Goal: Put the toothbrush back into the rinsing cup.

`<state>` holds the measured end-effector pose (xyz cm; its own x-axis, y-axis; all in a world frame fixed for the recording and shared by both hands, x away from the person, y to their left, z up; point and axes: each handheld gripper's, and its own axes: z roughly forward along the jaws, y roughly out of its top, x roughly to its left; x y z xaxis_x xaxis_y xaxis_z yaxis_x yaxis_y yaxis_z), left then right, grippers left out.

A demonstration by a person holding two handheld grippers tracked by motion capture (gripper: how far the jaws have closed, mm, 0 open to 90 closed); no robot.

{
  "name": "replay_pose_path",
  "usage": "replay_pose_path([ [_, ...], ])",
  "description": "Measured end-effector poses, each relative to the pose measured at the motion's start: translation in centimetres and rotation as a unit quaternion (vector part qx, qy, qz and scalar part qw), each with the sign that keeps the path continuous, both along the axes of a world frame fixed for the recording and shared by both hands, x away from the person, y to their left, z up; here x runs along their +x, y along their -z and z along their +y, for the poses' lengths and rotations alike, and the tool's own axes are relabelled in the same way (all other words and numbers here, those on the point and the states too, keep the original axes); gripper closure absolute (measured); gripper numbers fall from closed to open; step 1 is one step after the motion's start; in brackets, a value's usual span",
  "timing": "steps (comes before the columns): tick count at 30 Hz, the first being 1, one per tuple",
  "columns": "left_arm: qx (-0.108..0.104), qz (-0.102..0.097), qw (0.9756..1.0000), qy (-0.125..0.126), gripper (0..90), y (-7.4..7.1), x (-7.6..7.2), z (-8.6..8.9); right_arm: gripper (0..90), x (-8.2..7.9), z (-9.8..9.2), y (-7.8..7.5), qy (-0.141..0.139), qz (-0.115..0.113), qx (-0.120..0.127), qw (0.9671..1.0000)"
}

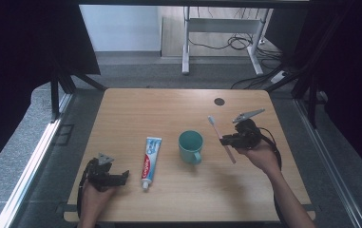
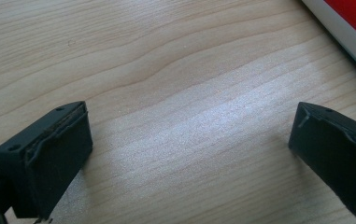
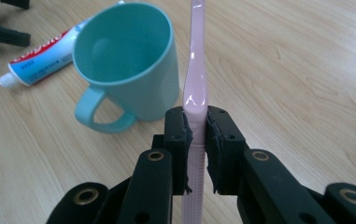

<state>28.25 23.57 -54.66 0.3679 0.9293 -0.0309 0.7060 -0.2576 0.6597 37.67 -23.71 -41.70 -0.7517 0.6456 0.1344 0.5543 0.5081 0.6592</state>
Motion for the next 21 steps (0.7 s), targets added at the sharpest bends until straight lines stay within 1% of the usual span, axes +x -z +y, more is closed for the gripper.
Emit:
replay_pose_path([
  [7, 0.000, -0.001, 1.0000, 0.000, 0.0, 0.0, 0.0, 0.0, 78.4, 0.0, 0.5, -0.6, -0.003, -0.008, 0.013, 0.9999],
  [10, 0.000, -0.001, 1.0000, 0.001, 0.0, 0.0, 0.0, 0.0, 78.4, 0.0, 1.0, -1.0, -0.005, -0.011, 0.023, 0.9997],
  [13, 0.000, -0.001, 1.0000, 0.001, 0.0, 0.0, 0.0, 0.0, 78.4, 0.1, 1.2, -1.2, -0.006, -0.014, 0.025, 0.9996],
  [14, 0.000, -0.001, 1.0000, 0.001, 0.0, 0.0, 0.0, 0.0, 78.4, 0.1, 1.5, -1.5, -0.008, -0.015, 0.029, 0.9994],
  [21, 0.000, -0.001, 1.0000, 0.001, 0.0, 0.0, 0.0, 0.0, 78.4, 0.3, 2.8, -2.2, -0.018, -0.023, 0.035, 0.9989],
])
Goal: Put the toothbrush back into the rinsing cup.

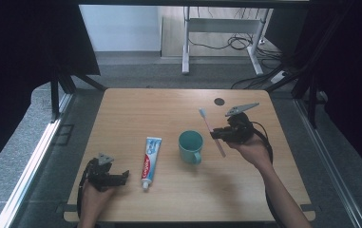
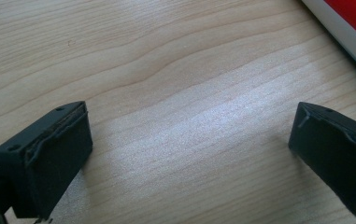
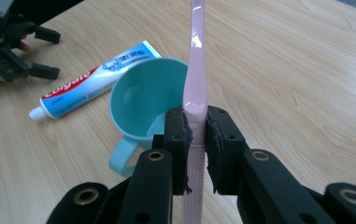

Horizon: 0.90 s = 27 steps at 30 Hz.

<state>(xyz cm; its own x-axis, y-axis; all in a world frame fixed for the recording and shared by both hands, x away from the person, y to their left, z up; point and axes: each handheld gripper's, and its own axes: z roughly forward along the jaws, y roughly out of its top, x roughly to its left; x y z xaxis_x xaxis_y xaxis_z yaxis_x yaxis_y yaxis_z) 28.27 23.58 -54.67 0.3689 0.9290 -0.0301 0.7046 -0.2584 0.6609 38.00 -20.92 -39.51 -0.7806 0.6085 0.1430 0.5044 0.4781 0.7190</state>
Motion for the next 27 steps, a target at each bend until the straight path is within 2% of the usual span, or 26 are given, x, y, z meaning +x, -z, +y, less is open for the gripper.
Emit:
replay_pose_path([
  [27, 0.000, 0.000, 1.0000, 0.001, 0.0, 0.0, 0.0, 0.0, 78.4, 1.2, 3.7, -1.5, -0.013, -0.013, 0.011, 0.9998],
])
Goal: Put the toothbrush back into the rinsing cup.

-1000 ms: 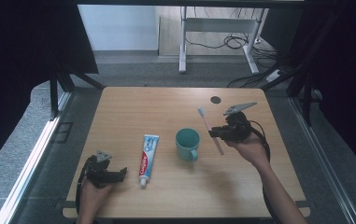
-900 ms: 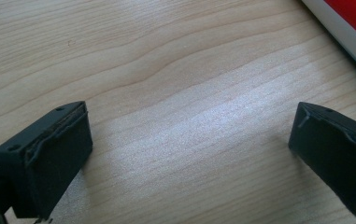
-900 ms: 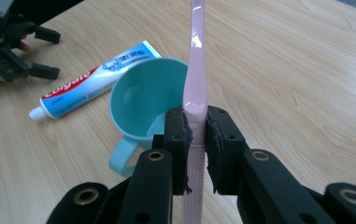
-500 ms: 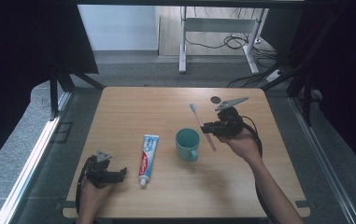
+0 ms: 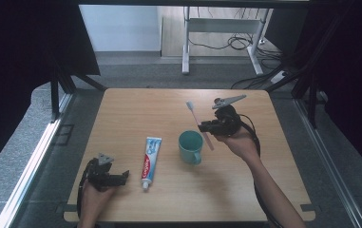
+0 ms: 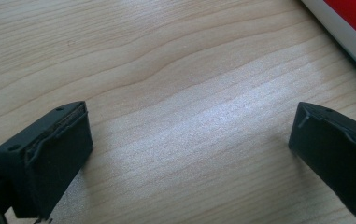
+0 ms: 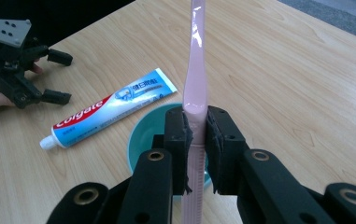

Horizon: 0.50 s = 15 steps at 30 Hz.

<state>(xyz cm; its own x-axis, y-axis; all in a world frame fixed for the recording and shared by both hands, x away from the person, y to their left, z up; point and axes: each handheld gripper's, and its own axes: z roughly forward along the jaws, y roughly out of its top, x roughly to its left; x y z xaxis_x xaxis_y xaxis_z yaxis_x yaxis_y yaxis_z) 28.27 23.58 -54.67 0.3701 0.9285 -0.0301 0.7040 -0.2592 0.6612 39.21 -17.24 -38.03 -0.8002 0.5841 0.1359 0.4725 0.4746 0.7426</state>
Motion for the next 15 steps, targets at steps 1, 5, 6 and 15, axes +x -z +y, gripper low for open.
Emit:
replay_pose_path([
  [1, 0.000, -0.001, 1.0000, 0.000, 0.0, 0.0, 0.0, 0.0, 78.4, 0.1, 0.3, -0.1, 0.000, 0.000, 0.001, 1.0000],
  [5, 0.000, -0.001, 1.0000, 0.000, 0.0, 0.0, 0.0, 0.0, 78.4, 0.3, 0.7, -0.1, -0.001, -0.002, 0.001, 1.0000],
  [6, 0.000, -0.001, 1.0000, 0.000, 0.0, 0.0, 0.0, 0.0, 78.4, 0.4, 1.1, -0.1, -0.002, -0.001, 0.001, 1.0000],
  [15, 0.000, -0.001, 1.0000, -0.001, 0.0, 0.0, 0.0, 0.0, 78.4, 0.8, 2.3, -0.2, -0.004, -0.004, 0.002, 1.0000],
])
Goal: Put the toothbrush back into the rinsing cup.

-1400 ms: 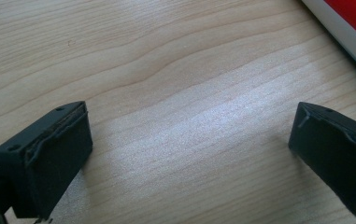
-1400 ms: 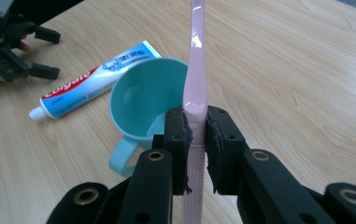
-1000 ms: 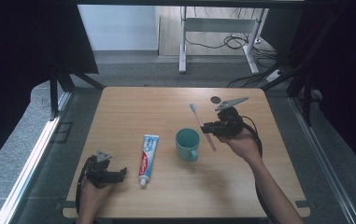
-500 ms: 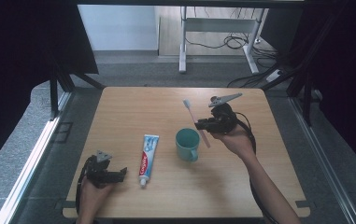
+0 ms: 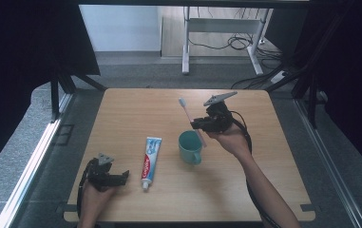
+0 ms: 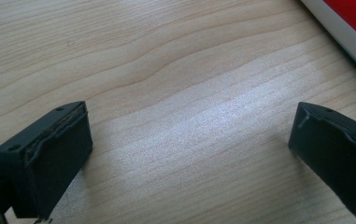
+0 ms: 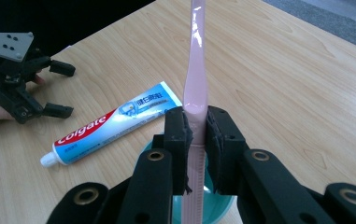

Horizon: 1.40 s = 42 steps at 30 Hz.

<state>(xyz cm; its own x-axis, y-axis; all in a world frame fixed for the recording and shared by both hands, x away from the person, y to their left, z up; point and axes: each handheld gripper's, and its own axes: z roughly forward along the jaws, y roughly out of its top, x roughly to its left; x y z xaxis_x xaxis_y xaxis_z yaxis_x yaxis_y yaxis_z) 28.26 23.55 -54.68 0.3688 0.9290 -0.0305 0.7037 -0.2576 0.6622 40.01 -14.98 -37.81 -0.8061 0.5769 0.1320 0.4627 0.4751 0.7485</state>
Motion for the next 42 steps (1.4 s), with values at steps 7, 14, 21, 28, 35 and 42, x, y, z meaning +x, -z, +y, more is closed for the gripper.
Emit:
replay_pose_path([
  [7, 0.000, 0.000, 1.0000, 0.002, 0.0, 0.0, 0.0, 0.0, 78.4, 0.2, 0.9, -0.2, -0.002, -0.007, 0.002, 1.0000],
  [14, 0.001, 0.000, 1.0000, 0.004, 0.0, 0.0, 0.0, 0.0, 78.4, 0.4, 1.8, 0.0, -0.004, -0.011, 0.001, 0.9999],
  [21, 0.002, 0.002, 1.0000, 0.005, 0.0, 0.0, 0.0, 0.0, 78.4, 0.5, 2.1, 0.8, -0.004, -0.014, -0.001, 0.9999],
  [28, 0.002, 0.002, 1.0000, 0.005, 0.0, 0.0, 0.0, 0.0, 78.4, 0.6, 1.8, 1.8, 0.000, -0.015, -0.001, 0.9999],
  [35, 0.001, 0.002, 1.0000, 0.005, 0.0, 0.0, 0.0, 0.0, 78.4, 0.6, 1.7, 2.9, -0.001, -0.014, 0.000, 0.9999],
  [42, 0.001, 0.002, 1.0000, 0.005, 0.0, 0.0, 0.0, 0.0, 78.3, 0.6, 1.6, 3.7, -0.001, -0.013, -0.001, 0.9999],
])
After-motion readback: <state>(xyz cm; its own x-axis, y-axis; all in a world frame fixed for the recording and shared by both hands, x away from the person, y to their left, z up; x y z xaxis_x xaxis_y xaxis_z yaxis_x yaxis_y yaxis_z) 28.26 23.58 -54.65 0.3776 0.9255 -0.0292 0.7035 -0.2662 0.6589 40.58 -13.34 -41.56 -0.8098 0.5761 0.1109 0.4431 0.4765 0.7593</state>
